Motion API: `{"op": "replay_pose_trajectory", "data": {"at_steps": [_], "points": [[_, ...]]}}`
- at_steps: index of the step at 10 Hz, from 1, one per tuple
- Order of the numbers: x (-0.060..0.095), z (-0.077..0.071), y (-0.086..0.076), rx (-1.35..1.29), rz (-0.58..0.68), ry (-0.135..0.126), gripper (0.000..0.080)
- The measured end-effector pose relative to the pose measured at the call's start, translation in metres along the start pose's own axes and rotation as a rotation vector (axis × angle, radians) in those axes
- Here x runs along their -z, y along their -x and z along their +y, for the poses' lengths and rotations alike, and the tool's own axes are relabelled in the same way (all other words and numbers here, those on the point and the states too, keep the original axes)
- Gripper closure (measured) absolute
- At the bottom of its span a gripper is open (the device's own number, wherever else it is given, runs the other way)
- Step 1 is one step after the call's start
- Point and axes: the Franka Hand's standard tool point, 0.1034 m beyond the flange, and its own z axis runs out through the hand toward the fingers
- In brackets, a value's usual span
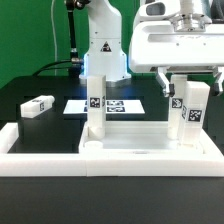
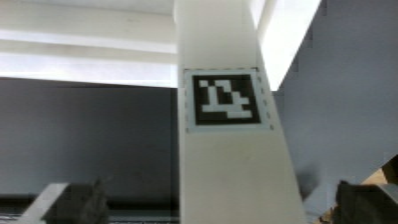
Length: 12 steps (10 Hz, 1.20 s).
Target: Assemble desk
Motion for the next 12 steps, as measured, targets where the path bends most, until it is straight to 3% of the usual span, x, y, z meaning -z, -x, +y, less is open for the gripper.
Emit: {"op": "replay_pose_trajectory", "data": {"at_steps": [6,9,10,12], "points": [[0.0,0.0,0.0,0.0,-0.008,0.0,0.0151],[0.012,0.009,-0.018,-0.037,-0.199,-0.008,0.0151],[0.009,0.012,-0.02,-0.043,-0.213,-0.005,0.0151],[0.008,0.005,-0.014,-0.078,-0.373,-0.012,0.0151]]}}
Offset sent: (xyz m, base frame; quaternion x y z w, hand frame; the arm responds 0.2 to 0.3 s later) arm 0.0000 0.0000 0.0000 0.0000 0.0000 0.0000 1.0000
